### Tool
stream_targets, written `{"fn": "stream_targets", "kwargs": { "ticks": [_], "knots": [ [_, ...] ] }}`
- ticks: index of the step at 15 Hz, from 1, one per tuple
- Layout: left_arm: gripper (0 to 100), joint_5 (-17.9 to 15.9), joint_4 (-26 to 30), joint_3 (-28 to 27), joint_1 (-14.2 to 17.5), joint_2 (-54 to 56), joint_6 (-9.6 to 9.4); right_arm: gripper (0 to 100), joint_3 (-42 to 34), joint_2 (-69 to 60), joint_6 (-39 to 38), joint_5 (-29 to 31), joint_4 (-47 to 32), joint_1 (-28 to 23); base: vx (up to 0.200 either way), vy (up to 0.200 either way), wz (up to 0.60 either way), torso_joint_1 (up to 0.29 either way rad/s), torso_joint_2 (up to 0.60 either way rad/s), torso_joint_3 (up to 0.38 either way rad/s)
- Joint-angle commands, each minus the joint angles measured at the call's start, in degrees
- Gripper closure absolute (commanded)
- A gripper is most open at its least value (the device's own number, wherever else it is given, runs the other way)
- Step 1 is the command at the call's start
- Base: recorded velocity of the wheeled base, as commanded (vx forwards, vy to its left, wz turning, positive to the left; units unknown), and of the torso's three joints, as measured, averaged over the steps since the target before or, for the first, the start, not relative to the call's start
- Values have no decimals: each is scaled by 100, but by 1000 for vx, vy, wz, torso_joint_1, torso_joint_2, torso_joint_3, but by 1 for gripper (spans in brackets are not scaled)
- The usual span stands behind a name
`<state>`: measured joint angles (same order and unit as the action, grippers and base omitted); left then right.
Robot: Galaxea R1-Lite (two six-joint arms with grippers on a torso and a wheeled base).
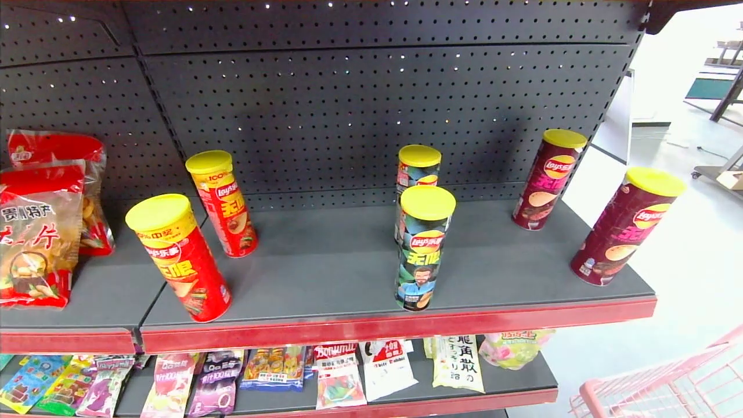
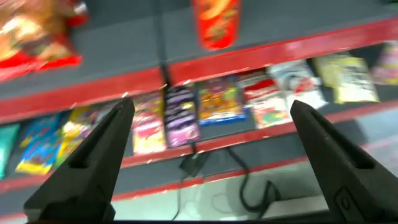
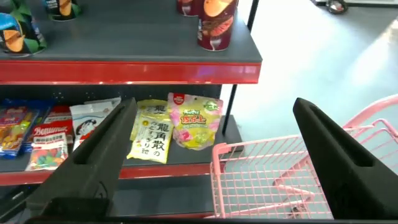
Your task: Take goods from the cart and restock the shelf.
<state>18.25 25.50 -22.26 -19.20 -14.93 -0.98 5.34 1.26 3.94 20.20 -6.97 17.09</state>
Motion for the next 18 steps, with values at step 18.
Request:
{"fn": "stream_targets", "kwargs": {
  "ticks": [18],
  "knots": [
    [0,-753,-2735,2208,1120,922,555,0,-534,-126,-315,-2363,697,-1700,0,0,0,0,0,0]
  ]
}}
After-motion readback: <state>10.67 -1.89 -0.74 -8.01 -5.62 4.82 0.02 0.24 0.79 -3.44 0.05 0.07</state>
